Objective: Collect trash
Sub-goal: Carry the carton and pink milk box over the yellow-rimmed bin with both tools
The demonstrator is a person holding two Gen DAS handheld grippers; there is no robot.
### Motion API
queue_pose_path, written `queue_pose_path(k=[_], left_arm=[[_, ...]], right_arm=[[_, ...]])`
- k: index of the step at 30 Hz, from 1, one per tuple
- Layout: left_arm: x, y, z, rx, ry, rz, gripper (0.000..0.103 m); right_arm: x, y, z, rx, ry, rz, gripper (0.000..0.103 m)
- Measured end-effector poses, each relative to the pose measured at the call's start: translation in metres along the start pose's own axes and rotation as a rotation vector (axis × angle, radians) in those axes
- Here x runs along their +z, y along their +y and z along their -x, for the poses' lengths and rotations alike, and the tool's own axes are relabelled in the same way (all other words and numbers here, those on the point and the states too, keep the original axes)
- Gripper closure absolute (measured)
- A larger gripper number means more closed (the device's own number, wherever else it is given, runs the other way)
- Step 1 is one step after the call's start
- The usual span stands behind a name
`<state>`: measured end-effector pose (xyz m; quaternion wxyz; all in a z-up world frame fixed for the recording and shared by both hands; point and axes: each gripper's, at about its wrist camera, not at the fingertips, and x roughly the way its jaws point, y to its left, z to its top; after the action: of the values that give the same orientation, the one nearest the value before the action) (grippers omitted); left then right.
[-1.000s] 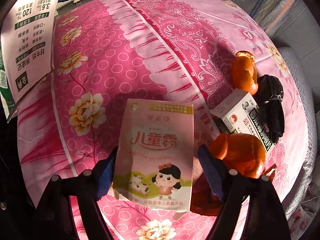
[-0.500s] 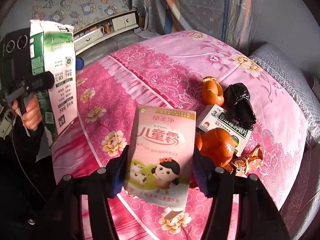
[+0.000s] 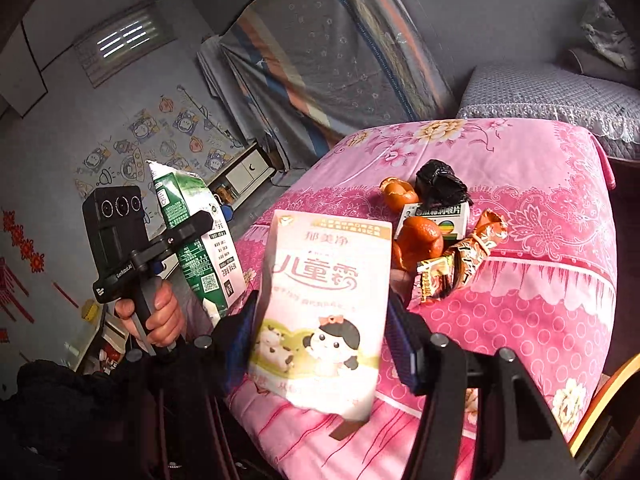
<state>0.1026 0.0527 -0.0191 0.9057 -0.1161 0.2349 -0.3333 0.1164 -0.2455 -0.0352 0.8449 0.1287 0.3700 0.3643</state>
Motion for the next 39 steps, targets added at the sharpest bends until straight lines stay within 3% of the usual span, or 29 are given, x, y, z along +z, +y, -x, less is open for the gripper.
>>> queue_pose_path(k=[9,30,39], left_arm=[[0.000,-0.039,-0.036,-0.060,0.079,-0.045,0.048],[0.002,-0.152,-0.128,-0.229,0.218,-0.211,0.048],[0.001,-0.195,-0.178,-0.302,0.263,-0.267,0.048]], right_arm=[[-0.050,-0.043,0.060,-0.051,-0.140,-0.163,0.048],[-0.112,-0.107,0.178,-0.258,-0.411,-0.364,0.047],[-0.146,-0.128,0.215,-0.412,-0.482,-0.453,0.047]])
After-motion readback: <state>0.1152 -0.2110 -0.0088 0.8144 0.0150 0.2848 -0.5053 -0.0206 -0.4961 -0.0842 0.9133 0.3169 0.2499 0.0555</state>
